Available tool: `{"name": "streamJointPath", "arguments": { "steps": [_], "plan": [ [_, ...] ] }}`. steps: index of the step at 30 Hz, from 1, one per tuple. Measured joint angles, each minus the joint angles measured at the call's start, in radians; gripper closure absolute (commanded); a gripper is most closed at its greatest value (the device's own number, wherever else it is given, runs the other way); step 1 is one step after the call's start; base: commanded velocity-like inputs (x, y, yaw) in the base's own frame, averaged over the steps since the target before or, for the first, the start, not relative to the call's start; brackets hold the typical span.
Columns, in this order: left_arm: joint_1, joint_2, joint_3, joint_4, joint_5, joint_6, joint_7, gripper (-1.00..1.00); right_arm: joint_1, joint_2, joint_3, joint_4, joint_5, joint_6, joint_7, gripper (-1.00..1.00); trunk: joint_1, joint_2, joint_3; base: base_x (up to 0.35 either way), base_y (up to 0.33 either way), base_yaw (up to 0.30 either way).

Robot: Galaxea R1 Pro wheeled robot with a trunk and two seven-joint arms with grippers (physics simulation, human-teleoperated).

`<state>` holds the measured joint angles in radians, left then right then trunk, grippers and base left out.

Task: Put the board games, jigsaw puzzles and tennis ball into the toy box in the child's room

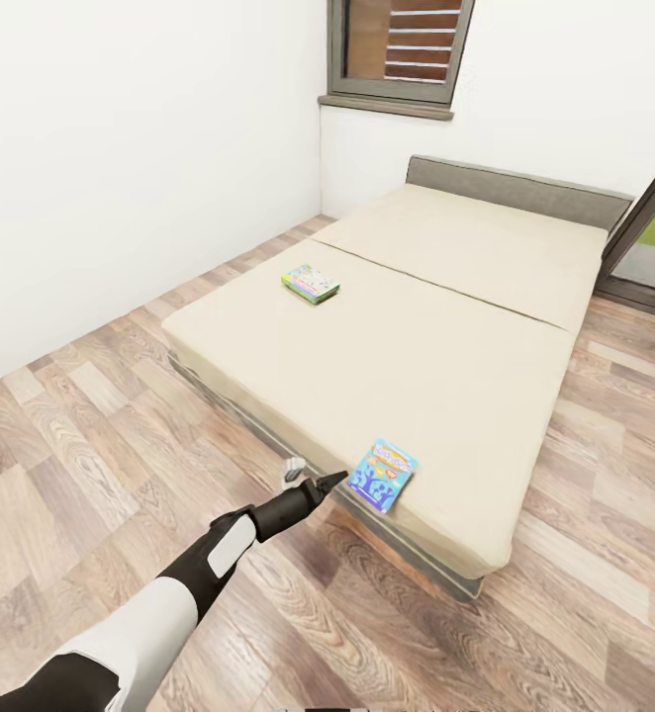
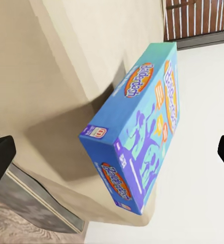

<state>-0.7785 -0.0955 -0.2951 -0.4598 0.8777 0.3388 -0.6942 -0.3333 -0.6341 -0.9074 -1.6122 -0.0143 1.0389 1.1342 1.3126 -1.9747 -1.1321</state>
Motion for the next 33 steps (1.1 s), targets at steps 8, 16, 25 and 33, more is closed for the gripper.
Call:
{"name": "streamJointPath", "arguments": {
  "steps": [8, 16, 25, 33],
  "plan": [
    [0.000, 0.001, 0.001, 0.006, 0.000, -0.001, 0.001, -1.00, 0.000, -0.001, 0.000, 0.000, 0.000, 0.000, 0.000, -1.00, 0.000, 0.000, 0.000, 0.000, 0.000, -0.104],
    [0.000, 0.001, 0.001, 0.012, 0.000, -0.001, 0.002, -1.00, 0.000, 0.000, 0.000, 0.000, 0.000, 0.000, 0.000, -1.00, 0.000, 0.000, 0.000, 0.000, 0.000, -0.036],
    [0.000, 0.000, 0.001, 0.015, 0.000, -0.001, 0.003, -1.00, 0.000, 0.000, 0.000, 0.000, 0.000, 0.000, 0.001, -1.00, 0.000, 0.000, 0.000, 0.000, 0.000, -0.011],
    [0.000, 0.001, 0.002, 0.016, 0.000, -0.001, 0.003, -1.00, 0.000, 0.000, 0.000, 0.000, 0.000, 0.000, 0.001, -1.00, 0.000, 0.000, 0.000, 0.000, 0.000, -0.003]
  ]
}}
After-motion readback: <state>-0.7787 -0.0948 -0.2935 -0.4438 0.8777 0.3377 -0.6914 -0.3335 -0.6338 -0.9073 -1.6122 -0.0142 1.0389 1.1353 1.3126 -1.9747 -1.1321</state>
